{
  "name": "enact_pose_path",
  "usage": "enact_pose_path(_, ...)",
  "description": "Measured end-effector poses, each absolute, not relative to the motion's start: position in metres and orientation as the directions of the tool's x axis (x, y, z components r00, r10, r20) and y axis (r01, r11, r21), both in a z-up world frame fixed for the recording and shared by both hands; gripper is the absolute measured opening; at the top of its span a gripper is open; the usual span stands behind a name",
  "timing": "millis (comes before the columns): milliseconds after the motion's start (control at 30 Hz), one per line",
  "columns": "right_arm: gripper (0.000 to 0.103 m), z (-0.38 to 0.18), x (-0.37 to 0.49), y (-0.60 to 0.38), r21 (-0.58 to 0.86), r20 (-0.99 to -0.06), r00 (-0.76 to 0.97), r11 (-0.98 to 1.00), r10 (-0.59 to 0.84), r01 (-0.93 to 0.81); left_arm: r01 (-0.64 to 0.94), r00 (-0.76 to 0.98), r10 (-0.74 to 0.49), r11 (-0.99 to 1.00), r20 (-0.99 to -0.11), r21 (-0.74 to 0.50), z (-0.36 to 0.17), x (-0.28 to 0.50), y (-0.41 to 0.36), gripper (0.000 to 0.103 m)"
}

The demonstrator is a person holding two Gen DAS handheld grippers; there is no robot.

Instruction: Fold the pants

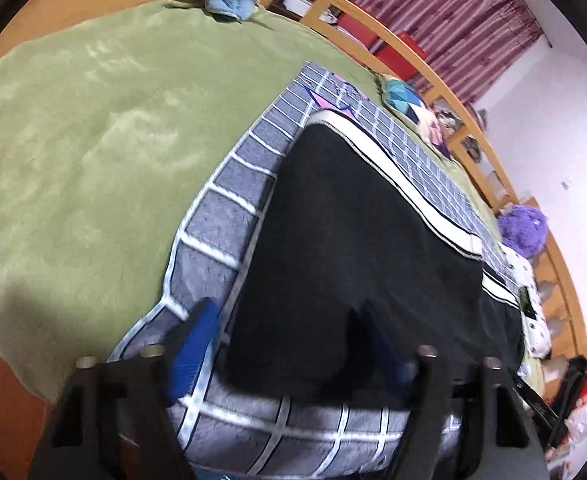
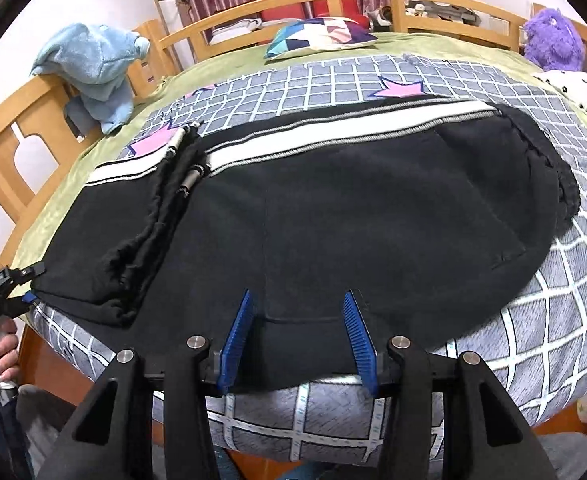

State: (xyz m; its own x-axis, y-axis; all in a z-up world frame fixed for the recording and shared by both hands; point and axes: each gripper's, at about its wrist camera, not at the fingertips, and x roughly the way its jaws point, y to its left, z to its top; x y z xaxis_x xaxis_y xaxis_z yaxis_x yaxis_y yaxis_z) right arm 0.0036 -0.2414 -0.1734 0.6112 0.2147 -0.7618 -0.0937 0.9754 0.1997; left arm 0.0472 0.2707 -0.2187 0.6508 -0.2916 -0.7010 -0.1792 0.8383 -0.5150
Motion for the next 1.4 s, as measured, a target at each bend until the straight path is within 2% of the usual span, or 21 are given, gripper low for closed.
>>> enact_pose_path(33,0.047,-0.168,0.006,-0.239,0.185,-0.762,0.614,0.978,0.206,-0.099,-0.2,0.644,-0.273,0.841,-0.714,-0.502,-0.217,0.047,0.27,0.044)
enact_pose_path(67,0.047,-0.164,0.008,-0.24,0.168,-0.764,0.616,0.981,0.193,-0.099,-0.229,0.634,-0.254,0.84,-0.731,-0.491,-0.213,0.049,0.267,0.042)
enact_pose_path(133,0.047,-0.153,0.013,-0.241,0.154,-0.758,0.626,0.983,0.184,-0.102,-0.234,0.66,-0.208,0.856,-0.722,-0.461,-0.196,0.046,0.262,0.026)
enact_pose_path(300,0.047,-0.129,0.021,-0.26,0.162,-0.675,0.705,0.976,0.219,-0.148,-0.153,0.758,-0.047,0.957,-0.65,-0.248,-0.128,0.038,0.203,0.019)
enact_pose_path(367,0.047,-0.131,0.022,-0.272,0.18,-0.655,0.719,0.972,0.233,-0.151,-0.107,0.787,-0.045,0.972,-0.616,-0.208,-0.104,0.034,0.175,0.018)
enact_pose_path(467,0.047,-0.149,0.016,-0.299,0.249,-0.638,0.722,0.959,0.269,-0.137,0.011,0.81,-0.08,0.993,-0.58,-0.122,-0.073,0.03,0.111,0.017)
enact_pose_path(567,0.047,-0.168,0.009,-0.327,0.247,-0.673,0.707,0.967,0.218,-0.063,0.158,0.789,-0.17,0.985,-0.59,-0.072,-0.063,0.03,0.035,0.016)
enact_pose_path(700,0.047,-0.17,0.002,-0.363,0.344,-0.65,0.721,0.939,0.24,-0.002,0.283,0.714,-0.282,0.953,-0.641,-0.104,-0.083,0.038,-0.035,0.016)
enact_pose_path(833,0.047,-0.172,-0.001,-0.379,0.408,-0.639,0.721,0.912,0.268,0.023,0.357,0.586,-0.331,0.925,-0.74,-0.13,-0.133,0.042,-0.083,0.014)
enact_pose_path(900,0.047,-0.173,-0.003,-0.376,0.407,-0.64,0.719,0.913,0.272,0.016,0.396,0.509,-0.41,0.892,-0.757,-0.217,-0.144,0.039,-0.085,0.01)
enact_pose_path(967,0.047,-0.174,-0.001,-0.366,0.395,-0.649,0.705,0.919,0.287,-0.011,0.386,0.486,-0.447,0.881,-0.751,-0.275,-0.14,0.037,-0.074,0.013)
enact_pose_path(1067,0.047,-0.178,0.001,-0.35,0.393,-0.656,0.68,0.917,0.328,-0.064,0.375,0.532,-0.446,0.886,-0.72,-0.272,-0.126,0.027,-0.052,0.028)
enact_pose_path(1133,0.047,-0.178,0.004,-0.336,0.402,-0.654,0.665,0.91,0.361,-0.099,0.335,0.593,-0.42,0.905,-0.687,-0.263,-0.115,0.019,-0.027,0.051)
enact_pose_path(1167,0.047,-0.177,0.007,-0.327,0.418,-0.648,0.654,0.9,0.391,-0.124,0.31,0.616,-0.392,0.918,-0.683,-0.247,-0.113,0.018,-0.02,0.068)
enact_pose_path(1233,0.049,-0.174,0.015,-0.312,0.466,-0.629,0.631,0.87,0.453,-0.16,0.25,0.678,-0.323,0.946,-0.66,-0.207,-0.112,0.012,0.003,0.068)
enact_pose_path(1333,0.053,-0.17,0.036,-0.284,0.553,-0.594,0.591,0.811,0.545,-0.193,0.168,0.685,-0.252,0.968,-0.684,-0.189,-0.12,0.014,0.037,0.068)
enact_pose_path(1400,0.06,-0.172,0.051,-0.264,0.591,-0.589,0.563,0.784,0.579,-0.188,0.106,0.678,-0.217,0.974,-0.702,-0.2,-0.131,0.013,0.062,0.068)
